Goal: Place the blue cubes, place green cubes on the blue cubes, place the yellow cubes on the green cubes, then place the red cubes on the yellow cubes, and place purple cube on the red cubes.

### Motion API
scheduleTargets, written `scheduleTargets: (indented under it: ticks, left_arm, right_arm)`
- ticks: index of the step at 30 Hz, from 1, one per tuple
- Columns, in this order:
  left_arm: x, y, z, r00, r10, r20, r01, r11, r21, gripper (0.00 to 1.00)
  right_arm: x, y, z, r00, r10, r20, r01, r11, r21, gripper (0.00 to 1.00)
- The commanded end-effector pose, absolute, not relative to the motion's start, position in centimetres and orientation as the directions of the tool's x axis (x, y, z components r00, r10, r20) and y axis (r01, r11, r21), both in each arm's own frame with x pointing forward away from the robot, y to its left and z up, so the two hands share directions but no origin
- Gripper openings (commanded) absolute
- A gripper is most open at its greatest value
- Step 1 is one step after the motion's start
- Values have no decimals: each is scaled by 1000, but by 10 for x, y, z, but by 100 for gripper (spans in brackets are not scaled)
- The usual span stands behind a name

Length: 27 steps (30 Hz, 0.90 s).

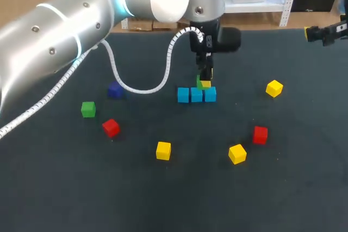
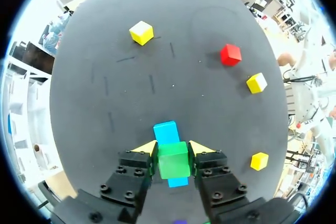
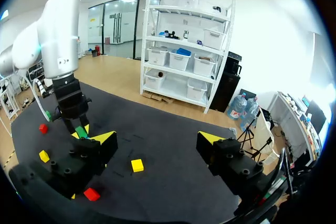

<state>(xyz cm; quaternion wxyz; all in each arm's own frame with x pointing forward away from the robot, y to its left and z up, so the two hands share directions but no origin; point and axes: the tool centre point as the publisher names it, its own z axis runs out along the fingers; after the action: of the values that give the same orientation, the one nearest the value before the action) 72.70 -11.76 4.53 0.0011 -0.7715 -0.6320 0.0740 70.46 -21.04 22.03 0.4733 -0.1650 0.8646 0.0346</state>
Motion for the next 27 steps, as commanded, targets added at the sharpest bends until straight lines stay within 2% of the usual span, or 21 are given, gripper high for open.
scheduleTargets:
  ticks: [1,27]
  left_arm:
    - [732,-122,42,192,976,-100,974,-203,-105,0]
    - [733,-127,34,227,971,-75,968,-234,-94,0]
  right_arm:
    - [706,-211,216,-454,-240,-858,-322,942,-93,100]
    - [706,-211,216,-454,-240,-858,-322,942,-93,100]
